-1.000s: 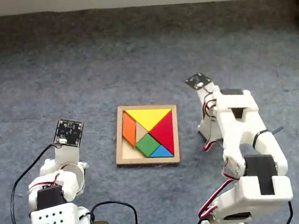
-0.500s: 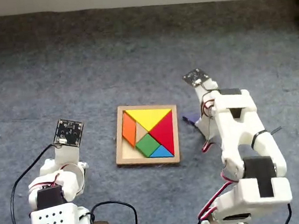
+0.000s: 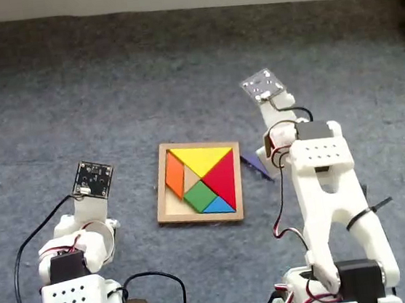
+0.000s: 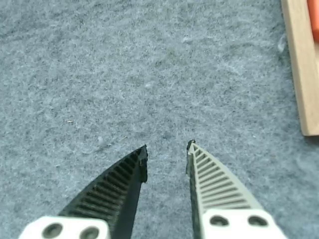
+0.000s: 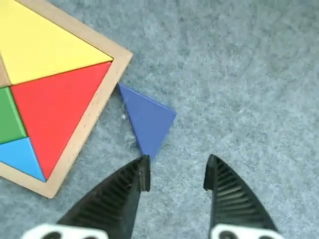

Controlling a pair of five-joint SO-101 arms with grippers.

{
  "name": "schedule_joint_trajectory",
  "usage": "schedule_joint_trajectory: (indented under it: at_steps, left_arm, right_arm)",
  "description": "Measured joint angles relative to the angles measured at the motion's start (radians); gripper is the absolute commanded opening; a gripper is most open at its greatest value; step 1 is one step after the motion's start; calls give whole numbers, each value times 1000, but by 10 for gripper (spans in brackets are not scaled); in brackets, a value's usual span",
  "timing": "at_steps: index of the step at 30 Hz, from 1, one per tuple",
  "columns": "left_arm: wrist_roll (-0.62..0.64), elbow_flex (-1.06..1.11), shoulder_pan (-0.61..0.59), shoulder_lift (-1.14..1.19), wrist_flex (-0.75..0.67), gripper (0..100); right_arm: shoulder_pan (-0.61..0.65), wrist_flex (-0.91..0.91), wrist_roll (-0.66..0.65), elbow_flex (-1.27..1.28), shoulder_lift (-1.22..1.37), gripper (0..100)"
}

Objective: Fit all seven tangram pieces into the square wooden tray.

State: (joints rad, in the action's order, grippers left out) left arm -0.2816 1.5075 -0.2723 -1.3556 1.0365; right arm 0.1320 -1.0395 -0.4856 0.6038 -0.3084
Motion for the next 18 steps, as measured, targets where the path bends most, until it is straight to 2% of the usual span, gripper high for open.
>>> schedule_joint_trajectory:
  at_steps: [5,10,18]
  left_arm:
    - [0,0,0,0,0,148]
    - [0,0,0,0,0,148]
    - [0,0,0,0,0,148]
  right_arm:
    - [0,14,5,-28,155,192]
    - [0,14,35,-158,334,192]
    - [3,-31,68,-331,477,192]
